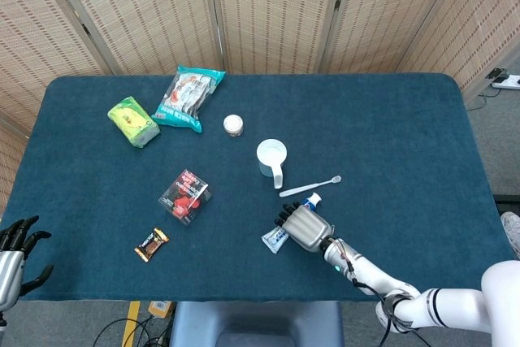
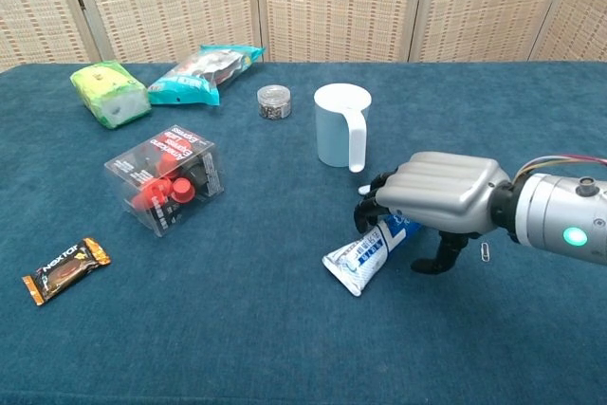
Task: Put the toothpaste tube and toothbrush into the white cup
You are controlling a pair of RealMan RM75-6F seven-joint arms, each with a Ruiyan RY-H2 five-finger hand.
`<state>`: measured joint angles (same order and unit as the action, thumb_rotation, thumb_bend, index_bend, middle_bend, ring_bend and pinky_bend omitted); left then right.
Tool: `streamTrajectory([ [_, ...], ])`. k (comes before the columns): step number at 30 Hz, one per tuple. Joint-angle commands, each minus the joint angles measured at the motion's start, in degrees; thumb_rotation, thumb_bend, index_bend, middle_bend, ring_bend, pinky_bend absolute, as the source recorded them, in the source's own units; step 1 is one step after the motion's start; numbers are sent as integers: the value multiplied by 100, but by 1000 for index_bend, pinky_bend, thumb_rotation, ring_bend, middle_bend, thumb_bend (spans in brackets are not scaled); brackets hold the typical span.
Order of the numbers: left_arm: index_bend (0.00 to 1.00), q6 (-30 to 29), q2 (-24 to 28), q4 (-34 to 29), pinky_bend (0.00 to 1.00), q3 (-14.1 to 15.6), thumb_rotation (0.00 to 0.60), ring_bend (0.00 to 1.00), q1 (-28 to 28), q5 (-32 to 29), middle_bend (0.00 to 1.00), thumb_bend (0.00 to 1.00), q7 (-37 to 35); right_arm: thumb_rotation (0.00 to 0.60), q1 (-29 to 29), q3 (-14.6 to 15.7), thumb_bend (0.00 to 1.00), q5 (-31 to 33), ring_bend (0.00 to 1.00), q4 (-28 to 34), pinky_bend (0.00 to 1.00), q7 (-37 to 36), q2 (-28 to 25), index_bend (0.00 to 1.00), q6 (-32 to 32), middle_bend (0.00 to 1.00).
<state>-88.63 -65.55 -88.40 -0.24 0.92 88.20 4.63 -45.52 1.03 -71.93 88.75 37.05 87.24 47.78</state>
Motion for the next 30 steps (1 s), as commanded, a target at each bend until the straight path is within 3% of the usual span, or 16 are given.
streamTrajectory([
  [1, 349, 7, -1, -7, 194, -5, 600, 124, 8, 0, 146, 310, 6, 600, 14, -29, 232, -160, 182, -232, 294, -105, 144, 322, 93, 290],
  [15, 351, 33, 13, 82, 194, 0, 600, 124, -31, -87, 146, 311, -76, 600, -70, -36, 259, -465, 187, -778, 294, -341, 696, 425, -13, 308],
  [25, 351, 15, -2, 125, 194, 7, 600, 124, -47, -71, 146, 310, -154, 600, 15, -44, 350, -757, 246, -944, 294, -521, 784, 634, 254, 418],
  [30, 351, 5, 13, 117, 194, 11, 600, 124, -54, -62, 146, 310, -155, 600, 152, -141, 391, -1148, 308, -670, 323, -1250, 547, 721, 742, 485],
])
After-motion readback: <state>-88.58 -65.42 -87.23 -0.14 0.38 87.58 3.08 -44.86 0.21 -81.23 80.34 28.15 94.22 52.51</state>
